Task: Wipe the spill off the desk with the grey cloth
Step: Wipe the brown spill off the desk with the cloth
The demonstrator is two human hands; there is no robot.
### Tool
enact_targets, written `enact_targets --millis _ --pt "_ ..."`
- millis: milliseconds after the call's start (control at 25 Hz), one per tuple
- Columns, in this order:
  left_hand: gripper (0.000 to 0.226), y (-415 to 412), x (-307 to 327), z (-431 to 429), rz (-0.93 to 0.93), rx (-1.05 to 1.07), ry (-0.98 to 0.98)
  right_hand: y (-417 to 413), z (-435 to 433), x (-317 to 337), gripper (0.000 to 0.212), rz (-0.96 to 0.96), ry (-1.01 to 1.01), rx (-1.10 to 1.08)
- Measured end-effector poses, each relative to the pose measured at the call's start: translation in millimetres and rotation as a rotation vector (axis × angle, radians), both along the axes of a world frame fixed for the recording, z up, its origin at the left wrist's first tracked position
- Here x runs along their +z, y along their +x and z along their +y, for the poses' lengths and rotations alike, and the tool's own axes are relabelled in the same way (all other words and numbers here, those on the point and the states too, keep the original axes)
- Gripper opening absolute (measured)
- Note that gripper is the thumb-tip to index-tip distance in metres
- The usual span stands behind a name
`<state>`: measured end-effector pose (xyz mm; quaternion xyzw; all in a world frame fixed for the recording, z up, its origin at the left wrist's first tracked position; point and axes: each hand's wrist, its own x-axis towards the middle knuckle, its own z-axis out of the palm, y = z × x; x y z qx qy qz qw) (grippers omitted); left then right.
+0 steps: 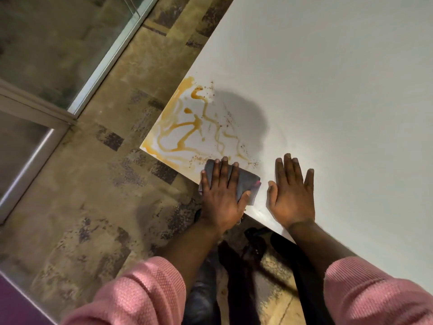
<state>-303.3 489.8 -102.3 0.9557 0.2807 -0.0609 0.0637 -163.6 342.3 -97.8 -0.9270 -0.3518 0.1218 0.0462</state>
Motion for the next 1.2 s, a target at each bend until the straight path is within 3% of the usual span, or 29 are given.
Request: enact_targets --millis 160,280,600,800,960,1200 --pt "0.085 -15 -11 -13 -0.108 0.013 0.009 1 1 -2 0.065 0.003 0.003 -0.003" --pt "0.075 -17 -12 -19 -0.099 -0.013 0.01 1 1 -3 0.065 -0.005 0.008 -0.005" --pt "0.063 50 6 29 -0.093 -0.054 -0.119 2 0 -6 0.065 0.0 0.014 0.002" --pt "0.061 5 8 -3 -0.176 -0.114 -0.136 1 -1 -7 0.066 -0.019 0.015 0.005" --pt "0.062 -24 7 -21 -0.124 -0.174 -0.102 2 0 -6 0.065 -0.021 0.006 0.016" --pt "0.057 76 7 34 -0.107 -0.174 -0.05 1 0 -5 0.067 -0.022 0.022 0.001"
